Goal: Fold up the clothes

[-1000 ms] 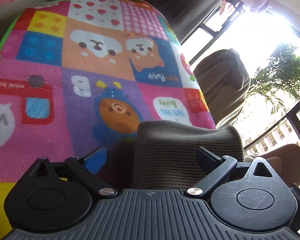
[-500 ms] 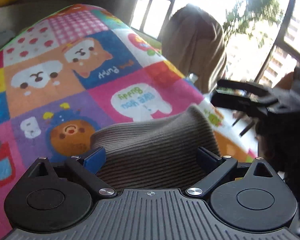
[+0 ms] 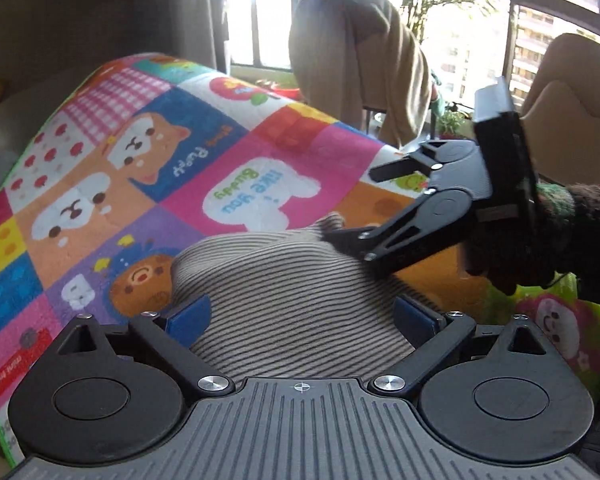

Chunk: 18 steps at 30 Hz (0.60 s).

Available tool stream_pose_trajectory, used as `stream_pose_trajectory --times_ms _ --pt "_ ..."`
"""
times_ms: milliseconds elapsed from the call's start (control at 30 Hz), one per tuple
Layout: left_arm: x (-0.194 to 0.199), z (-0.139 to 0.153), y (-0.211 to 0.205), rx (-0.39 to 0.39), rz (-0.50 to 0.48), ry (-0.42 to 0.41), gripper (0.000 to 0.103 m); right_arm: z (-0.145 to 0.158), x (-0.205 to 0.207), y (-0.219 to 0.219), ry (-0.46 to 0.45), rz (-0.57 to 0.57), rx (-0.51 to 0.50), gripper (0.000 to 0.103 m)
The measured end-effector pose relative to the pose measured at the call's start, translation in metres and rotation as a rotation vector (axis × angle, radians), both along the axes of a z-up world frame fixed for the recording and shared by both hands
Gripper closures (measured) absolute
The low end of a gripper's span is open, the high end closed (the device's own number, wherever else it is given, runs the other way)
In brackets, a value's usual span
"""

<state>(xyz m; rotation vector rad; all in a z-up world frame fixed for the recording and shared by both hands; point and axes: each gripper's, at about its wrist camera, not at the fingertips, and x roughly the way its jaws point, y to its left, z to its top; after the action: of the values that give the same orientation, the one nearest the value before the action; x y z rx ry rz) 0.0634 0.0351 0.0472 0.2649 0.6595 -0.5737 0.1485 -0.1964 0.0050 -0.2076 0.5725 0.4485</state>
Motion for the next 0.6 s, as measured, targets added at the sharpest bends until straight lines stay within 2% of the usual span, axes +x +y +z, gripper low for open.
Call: stream_pose_trajectory --times_ms 100,167,233,267,400,600 --pt "-0.005 -0.006 -0.004 0.005 -0.024 0.003 0.003 0.008 -0.001 -0.007 0.038 -0.011 0.076 0.000" --pt "-0.009 -0.010 -0.006 0.008 -0.039 0.007 0.003 0.013 -0.009 -0.009 0.029 -0.011 0.080 0.000" --pt "-0.012 -0.015 -0.008 0.011 -0.054 0.011 0.003 0.017 -0.026 -0.014 0.021 -0.006 0.098 0.000" --pt "-0.013 -0.017 -0.009 0.012 -0.062 0.013 0.003 0.021 -0.035 -0.021 0.034 0.020 0.145 0.000" --pt "-0.020 -0.026 -0.013 0.018 -0.092 0.020 0.003 0.029 -0.055 -0.038 0.213 0.136 0.449 0.000" --pt "-0.024 -0.024 -0.008 0.006 -0.112 0.010 0.003 -0.002 -0.044 -0.019 0.549 0.183 0.779 0.000"
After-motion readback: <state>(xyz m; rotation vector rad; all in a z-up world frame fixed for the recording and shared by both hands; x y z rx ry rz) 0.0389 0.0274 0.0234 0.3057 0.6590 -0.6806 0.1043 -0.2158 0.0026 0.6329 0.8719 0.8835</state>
